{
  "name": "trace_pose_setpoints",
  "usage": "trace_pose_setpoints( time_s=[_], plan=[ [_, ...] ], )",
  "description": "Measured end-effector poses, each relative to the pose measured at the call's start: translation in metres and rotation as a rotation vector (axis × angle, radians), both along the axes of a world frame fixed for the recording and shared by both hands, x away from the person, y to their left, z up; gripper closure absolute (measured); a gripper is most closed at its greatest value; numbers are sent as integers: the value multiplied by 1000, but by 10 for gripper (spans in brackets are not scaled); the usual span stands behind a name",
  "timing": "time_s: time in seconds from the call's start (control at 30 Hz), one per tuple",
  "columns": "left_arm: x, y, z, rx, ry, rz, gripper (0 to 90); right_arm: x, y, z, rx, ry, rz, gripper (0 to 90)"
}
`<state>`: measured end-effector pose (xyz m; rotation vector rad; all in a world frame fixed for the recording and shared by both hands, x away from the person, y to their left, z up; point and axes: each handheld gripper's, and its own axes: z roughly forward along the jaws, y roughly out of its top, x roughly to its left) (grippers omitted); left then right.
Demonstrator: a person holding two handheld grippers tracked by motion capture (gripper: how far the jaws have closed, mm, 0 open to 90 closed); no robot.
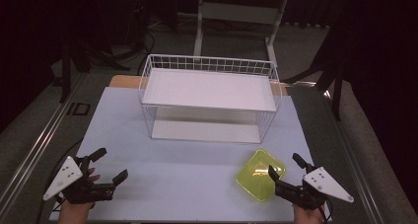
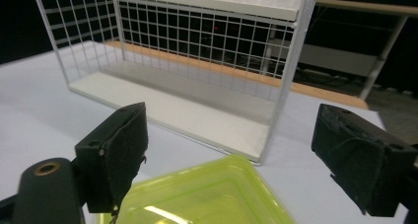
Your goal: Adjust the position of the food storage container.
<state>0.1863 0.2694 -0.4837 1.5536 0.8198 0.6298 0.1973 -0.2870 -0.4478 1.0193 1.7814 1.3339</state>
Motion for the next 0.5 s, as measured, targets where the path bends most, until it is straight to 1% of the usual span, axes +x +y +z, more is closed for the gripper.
trace_pose_setpoints(
  time_s=[0.07,0.17,0.2,0.23,0.3,0.33,0.43,0.5],
  plan=[
    [1,-1,-1,7,-2,-4,20,1,-1,3,25,17,-2,143],
    [0,-2,-2,9,1,-6,20,2,-1,5,30,24,-2,143],
    [0,-2,-2,9,1,-6,20,4,0,7,32,33,2,143],
    [0,-3,-3,17,-1,-8,20,7,1,8,17,59,13,130],
    [0,-3,-2,16,-4,-16,20,10,3,8,1,82,-6,131],
    [0,-3,-2,19,-6,-17,20,11,3,8,6,90,-6,130],
    [-1,-5,-1,15,-4,-27,20,11,0,5,57,100,40,118],
    [-2,-7,-1,19,-8,-33,20,12,-3,4,56,110,39,119]
  ],
)
